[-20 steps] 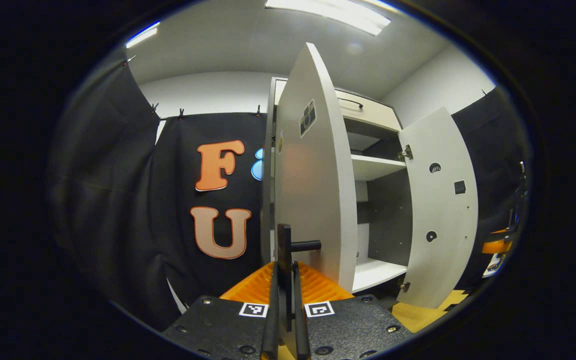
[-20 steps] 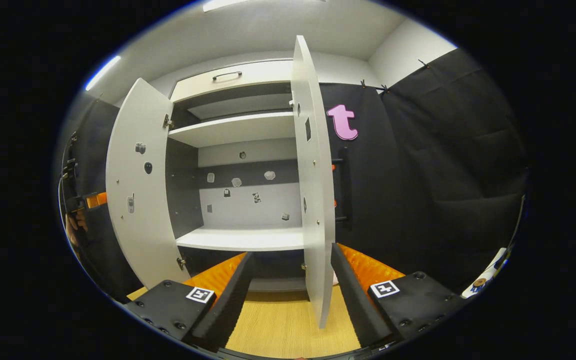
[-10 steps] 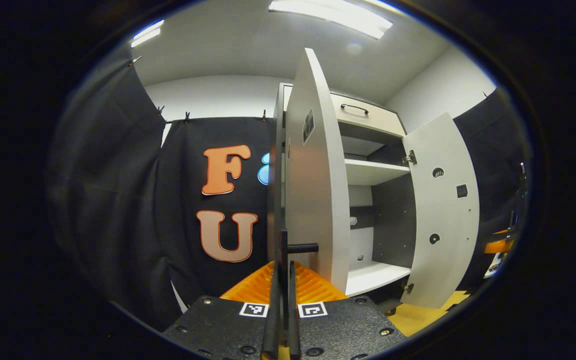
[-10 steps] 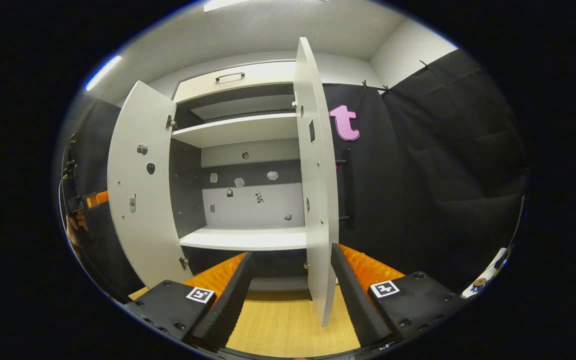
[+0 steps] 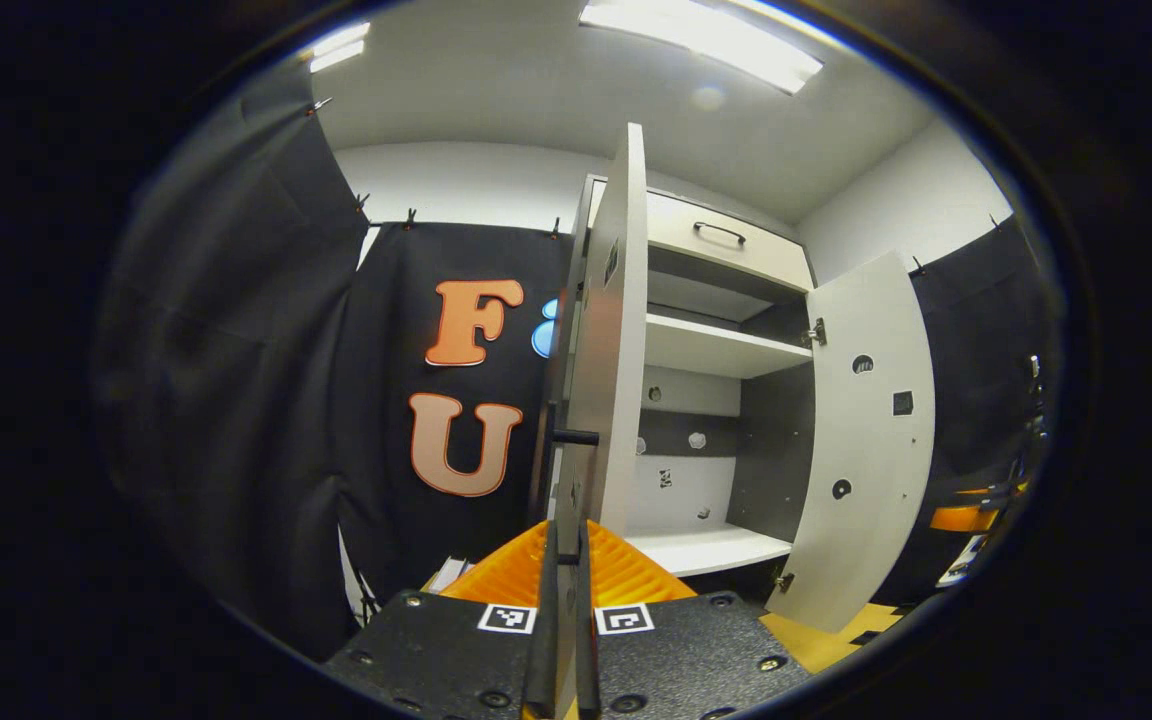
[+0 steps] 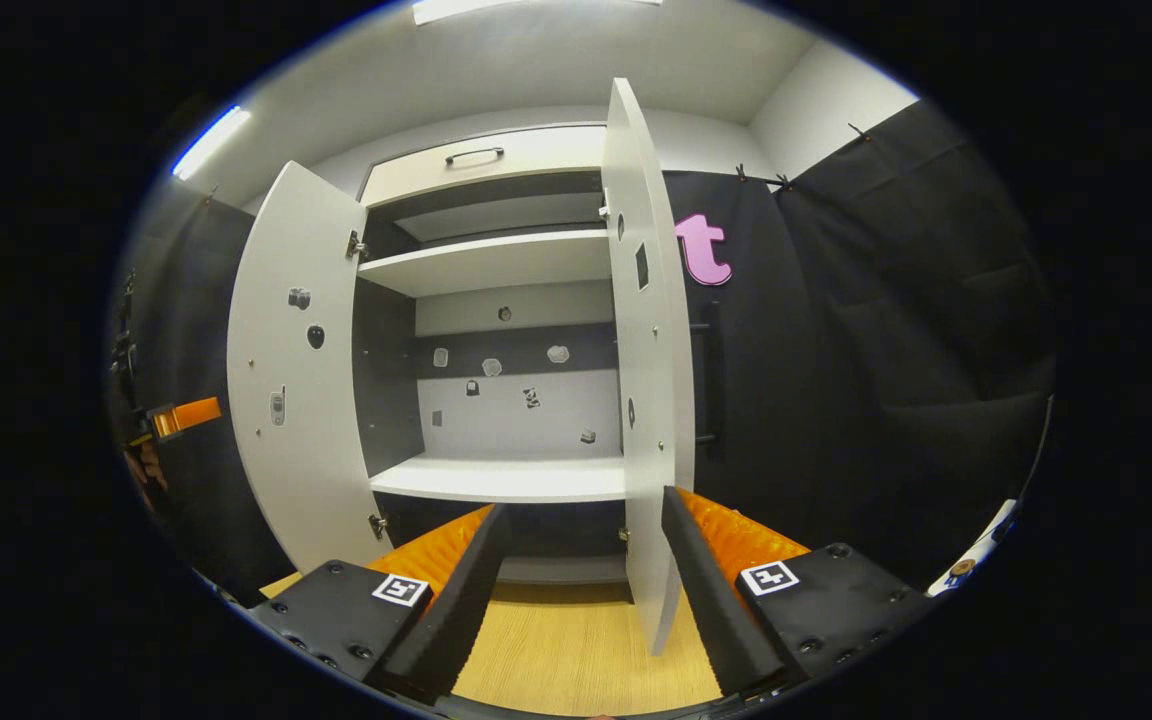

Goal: Open the right door of the double-door shoe cabinet with the right hand, and open the left door with the left hand.

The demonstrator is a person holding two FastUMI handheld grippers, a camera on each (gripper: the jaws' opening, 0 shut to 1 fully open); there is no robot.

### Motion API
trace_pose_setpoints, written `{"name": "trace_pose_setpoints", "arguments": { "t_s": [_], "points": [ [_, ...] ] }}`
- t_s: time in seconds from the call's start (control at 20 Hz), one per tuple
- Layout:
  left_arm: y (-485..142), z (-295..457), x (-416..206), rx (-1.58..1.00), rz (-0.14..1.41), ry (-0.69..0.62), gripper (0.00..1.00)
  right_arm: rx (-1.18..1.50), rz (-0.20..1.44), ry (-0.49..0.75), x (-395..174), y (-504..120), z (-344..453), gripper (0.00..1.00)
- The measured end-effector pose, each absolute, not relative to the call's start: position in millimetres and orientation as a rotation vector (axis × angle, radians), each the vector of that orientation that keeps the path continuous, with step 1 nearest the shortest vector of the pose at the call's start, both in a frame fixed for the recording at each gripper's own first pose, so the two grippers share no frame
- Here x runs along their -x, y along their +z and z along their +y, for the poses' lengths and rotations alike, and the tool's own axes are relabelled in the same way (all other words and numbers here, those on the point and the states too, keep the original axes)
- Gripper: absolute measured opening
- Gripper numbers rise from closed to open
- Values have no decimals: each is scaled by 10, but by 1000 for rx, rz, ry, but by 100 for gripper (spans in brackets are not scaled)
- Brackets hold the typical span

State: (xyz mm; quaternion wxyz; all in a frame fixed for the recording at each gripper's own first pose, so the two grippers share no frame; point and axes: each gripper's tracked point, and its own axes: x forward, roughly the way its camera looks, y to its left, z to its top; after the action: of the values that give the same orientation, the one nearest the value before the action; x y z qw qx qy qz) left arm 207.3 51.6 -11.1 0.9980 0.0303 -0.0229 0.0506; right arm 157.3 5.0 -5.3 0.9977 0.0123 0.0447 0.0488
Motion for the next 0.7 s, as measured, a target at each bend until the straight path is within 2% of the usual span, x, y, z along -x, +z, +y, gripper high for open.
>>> {"name": "trace_pose_setpoints", "arguments": {
  "t_s": [0.1,0.45,0.7],
  "points": [
    [-95,543,-2035,-86,-60,137,8,-27,88,99,-1563,-64,82,98],
    [-381,-2,-1991,-18,18,-14,8,-37,74,87,-1530,-15,103,98],
    [-649,-79,-1982,-23,90,-3,10,-21,76,61,-1497,-35,53,98]
  ]
}}
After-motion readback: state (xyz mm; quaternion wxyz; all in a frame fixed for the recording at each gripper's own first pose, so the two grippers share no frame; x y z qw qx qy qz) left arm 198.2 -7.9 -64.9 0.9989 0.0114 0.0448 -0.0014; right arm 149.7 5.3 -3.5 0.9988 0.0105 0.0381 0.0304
